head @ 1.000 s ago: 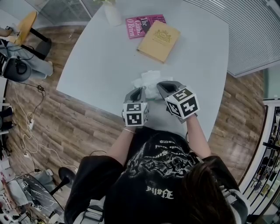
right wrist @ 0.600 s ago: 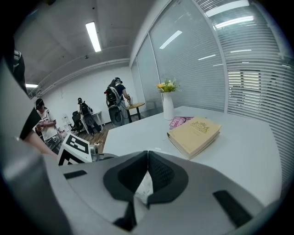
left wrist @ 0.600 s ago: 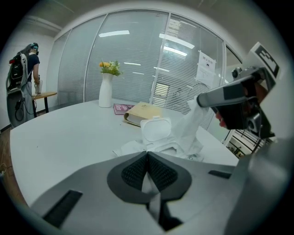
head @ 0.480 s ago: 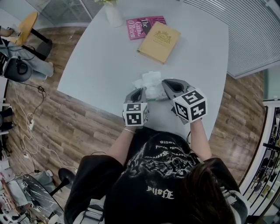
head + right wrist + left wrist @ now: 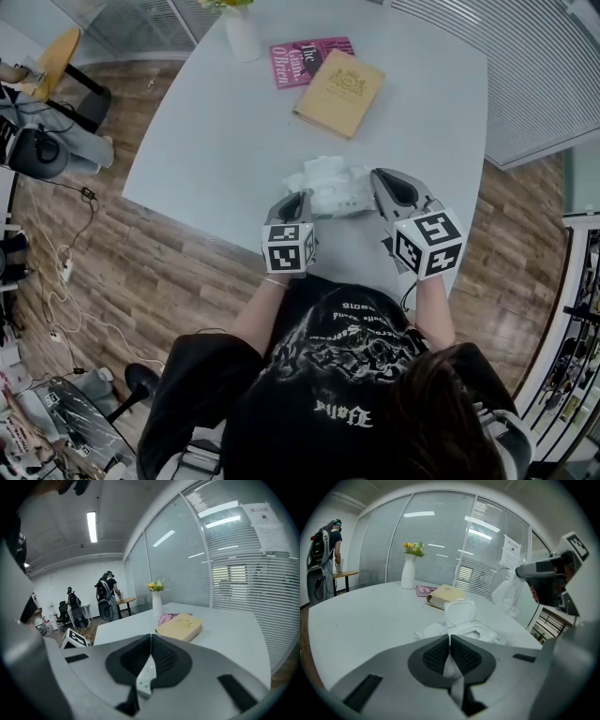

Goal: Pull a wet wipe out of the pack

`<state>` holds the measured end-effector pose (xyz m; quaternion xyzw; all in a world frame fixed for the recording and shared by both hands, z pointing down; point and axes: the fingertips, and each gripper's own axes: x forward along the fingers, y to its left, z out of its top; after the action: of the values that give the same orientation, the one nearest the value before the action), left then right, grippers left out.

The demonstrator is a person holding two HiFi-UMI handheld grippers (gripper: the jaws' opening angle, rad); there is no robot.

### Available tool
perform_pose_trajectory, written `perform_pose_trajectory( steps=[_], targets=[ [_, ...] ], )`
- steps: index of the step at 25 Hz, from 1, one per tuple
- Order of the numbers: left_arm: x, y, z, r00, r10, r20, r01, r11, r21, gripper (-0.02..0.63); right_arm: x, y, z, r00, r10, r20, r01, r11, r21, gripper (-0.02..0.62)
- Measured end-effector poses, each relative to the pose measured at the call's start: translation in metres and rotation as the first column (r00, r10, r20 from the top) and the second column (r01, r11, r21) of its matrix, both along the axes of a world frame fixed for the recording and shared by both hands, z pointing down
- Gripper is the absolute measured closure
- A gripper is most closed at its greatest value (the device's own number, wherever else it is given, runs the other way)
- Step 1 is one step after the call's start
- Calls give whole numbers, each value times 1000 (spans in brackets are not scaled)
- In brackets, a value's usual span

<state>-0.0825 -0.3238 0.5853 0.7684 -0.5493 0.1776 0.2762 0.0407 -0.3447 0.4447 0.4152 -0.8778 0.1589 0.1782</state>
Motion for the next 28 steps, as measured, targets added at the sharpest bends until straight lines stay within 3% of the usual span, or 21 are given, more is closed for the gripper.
perform_pose_trajectory(
  steps=[6, 16, 28],
  targets=[
    [0, 0, -2, 1000, -9, -20, 9, 1000, 3, 597, 20, 7, -4, 994, 110, 21, -112, 990, 91, 591],
    [-2, 0, -7, 1000, -1, -15, 1, 999, 35, 597, 50, 21, 1, 967, 256, -4, -250, 946, 207, 591],
    [-3, 5, -10, 1000, 4, 2, -5, 998, 67, 598, 61, 38, 25, 943, 332, -28, -317, 920, 230, 591]
  ],
)
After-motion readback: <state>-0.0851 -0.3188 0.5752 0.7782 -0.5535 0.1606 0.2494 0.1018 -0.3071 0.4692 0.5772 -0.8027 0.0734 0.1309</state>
